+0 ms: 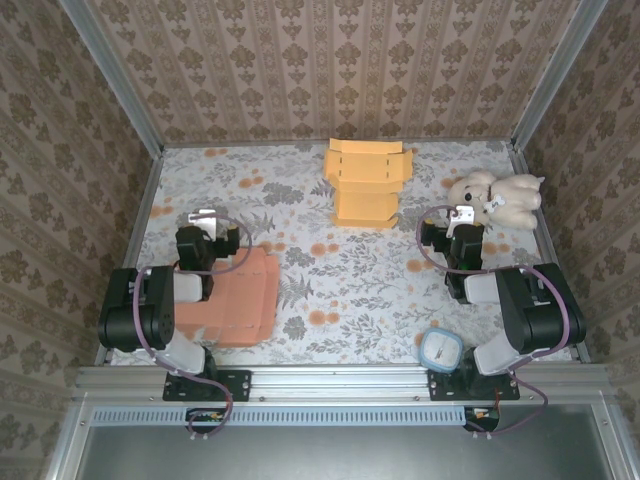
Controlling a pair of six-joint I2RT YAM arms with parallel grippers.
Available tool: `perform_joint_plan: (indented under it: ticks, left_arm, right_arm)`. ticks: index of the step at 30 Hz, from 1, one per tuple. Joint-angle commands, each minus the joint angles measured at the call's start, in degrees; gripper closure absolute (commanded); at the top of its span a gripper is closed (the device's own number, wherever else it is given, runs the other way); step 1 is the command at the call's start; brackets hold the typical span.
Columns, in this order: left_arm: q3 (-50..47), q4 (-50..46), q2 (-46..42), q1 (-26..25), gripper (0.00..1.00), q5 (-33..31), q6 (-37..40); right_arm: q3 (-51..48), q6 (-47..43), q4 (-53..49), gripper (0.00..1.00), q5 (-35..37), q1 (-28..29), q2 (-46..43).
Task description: Fold the paper box
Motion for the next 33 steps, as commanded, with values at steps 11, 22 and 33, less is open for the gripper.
perform_joint_plan:
  ticks: [11, 22, 33]
  left_arm:
    - [1.3, -0.8, -1.1, -0.1, 0.00, 0.1, -0.4]
    - [13.2, -32.5, -14.0, -2.0, 0.00, -23.8, -14.5]
    - [23.6, -55.1, -19.2, -10.3, 0.00, -15.5, -38.1]
  right_arm:
    - [1.8, -0.4, -1.7, 0.00, -3.8, -0.9, -0.8]
    - [16.8, 7.8, -38.9, 0.00, 11.0, 4.4, -13.0]
    - [38.7, 14.7, -59.4, 0.00, 8.3, 16.7, -1.4]
